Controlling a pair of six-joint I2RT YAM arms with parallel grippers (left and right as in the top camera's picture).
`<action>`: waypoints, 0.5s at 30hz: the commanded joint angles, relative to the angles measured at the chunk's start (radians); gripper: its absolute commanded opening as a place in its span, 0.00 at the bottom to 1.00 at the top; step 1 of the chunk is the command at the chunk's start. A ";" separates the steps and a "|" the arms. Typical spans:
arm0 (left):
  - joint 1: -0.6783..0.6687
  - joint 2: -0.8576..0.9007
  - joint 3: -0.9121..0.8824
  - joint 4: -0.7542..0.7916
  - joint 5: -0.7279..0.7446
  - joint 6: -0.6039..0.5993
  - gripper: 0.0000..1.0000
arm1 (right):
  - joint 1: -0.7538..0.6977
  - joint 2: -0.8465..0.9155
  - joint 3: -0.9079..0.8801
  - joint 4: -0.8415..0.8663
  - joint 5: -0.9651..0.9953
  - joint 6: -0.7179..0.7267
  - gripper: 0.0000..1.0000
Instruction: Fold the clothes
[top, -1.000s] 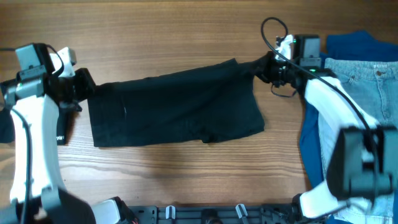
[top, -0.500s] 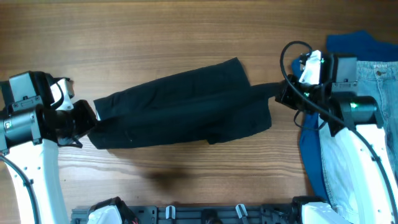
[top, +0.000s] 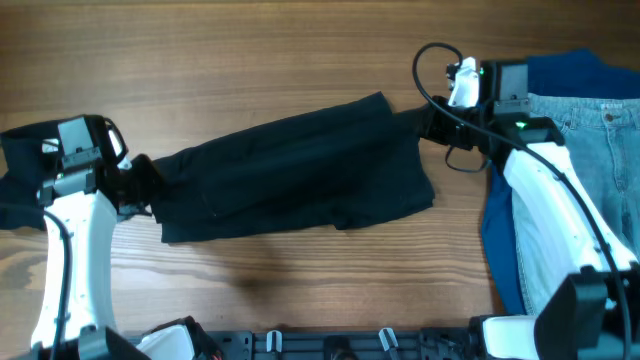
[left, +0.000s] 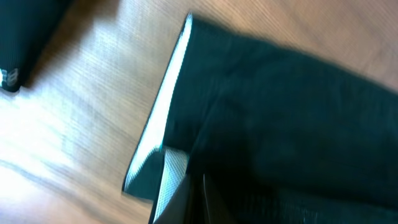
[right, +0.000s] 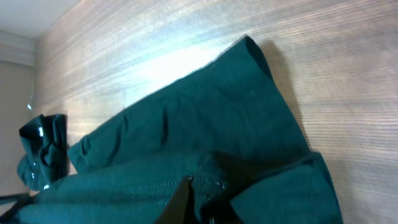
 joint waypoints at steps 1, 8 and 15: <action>0.019 0.084 -0.006 0.090 -0.195 -0.011 0.04 | -0.026 0.058 0.010 0.087 0.101 0.012 0.06; 0.019 0.251 -0.006 0.198 -0.277 -0.013 0.04 | -0.019 0.110 0.010 0.216 0.064 0.077 0.06; 0.020 0.313 -0.006 0.294 -0.319 -0.012 0.17 | -0.010 0.140 0.010 0.240 0.064 0.100 0.70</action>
